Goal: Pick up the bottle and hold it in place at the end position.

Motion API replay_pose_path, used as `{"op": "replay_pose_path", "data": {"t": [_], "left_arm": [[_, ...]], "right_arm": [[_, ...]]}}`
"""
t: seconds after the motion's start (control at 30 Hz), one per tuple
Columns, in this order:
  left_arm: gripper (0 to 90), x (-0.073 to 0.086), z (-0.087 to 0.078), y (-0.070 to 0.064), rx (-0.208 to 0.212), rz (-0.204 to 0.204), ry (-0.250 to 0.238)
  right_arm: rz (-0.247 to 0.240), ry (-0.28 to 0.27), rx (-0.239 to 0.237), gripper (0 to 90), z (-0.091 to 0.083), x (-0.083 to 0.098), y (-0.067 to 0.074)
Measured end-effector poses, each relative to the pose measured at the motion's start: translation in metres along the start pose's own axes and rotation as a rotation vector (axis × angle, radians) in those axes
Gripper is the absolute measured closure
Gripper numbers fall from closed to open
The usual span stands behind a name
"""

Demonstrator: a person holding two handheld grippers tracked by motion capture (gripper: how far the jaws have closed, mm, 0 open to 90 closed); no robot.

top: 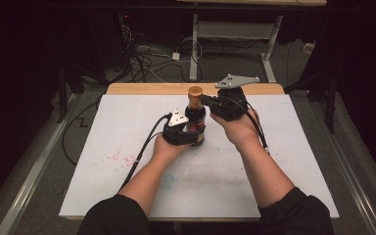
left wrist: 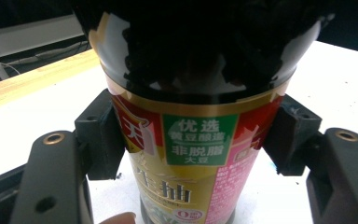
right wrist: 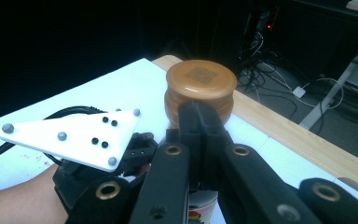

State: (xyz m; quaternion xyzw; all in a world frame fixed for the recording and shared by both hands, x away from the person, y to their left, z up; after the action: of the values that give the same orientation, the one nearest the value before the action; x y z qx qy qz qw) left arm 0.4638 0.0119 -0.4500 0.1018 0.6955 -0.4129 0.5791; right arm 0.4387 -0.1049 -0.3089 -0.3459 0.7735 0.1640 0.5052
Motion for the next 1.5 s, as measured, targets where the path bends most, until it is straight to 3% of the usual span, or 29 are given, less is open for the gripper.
{"op": "replay_pose_path", "data": {"t": [0.53,0.57,0.6,0.63,0.7,0.73,0.8,0.83,1.17,1.5], "left_arm": [[30.7,0.000,-0.001,0.002,0.008,0.005,0.002],[30.7,0.003,-0.001,-0.001,0.013,0.029,0.001],[30.7,0.006,0.000,-0.004,0.026,0.066,0.003],[30.6,0.009,0.000,-0.009,0.040,0.103,0.006],[30.2,0.006,0.003,-0.009,0.009,0.081,0.022],[30.0,0.004,0.002,-0.005,0.010,0.055,0.025],[29.8,0.001,-0.001,0.001,0.015,0.010,0.014],[29.7,0.003,-0.001,-0.001,0.023,0.025,0.011],[29.2,0.004,-0.001,0.000,0.028,0.016,-0.005],[29.2,0.004,-0.001,-0.001,0.025,0.018,-0.013]], "right_arm": [[-0.015,0.008,0.021,90.0,0.004,-0.005,0.005],[0.006,-0.050,0.015,90.0,0.002,-0.006,0.004],[0.060,-0.154,-0.006,90.0,-0.012,-0.021,0.003],[0.008,-0.156,0.030,90.0,-0.017,-0.029,0.007],[-0.001,-0.154,0.028,90.0,-0.022,-0.035,0.007],[0.018,-0.155,0.019,90.0,-0.024,-0.035,0.005],[0.009,-0.142,0.019,90.0,-0.025,-0.030,0.004],[0.010,-0.134,0.015,90.0,-0.024,-0.027,0.004],[0.026,-0.044,-0.035,90.0,-0.011,0.010,0.003],[0.046,-0.022,-0.051,90.0,-0.004,0.011,0.003]]}}
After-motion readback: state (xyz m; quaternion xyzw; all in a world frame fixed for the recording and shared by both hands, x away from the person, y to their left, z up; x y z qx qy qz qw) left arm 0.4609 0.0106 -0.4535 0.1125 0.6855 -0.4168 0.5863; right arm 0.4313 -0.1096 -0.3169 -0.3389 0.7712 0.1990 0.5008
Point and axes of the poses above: each handheld gripper's, and its own axes: z roughly forward along the jaws, x roughly out of its underside, y roughly to its left, the point moved 2 cm from there along z, roughly forward along the jaws, and after that the axes turned 2 degrees about x, right-handed, at the moved point
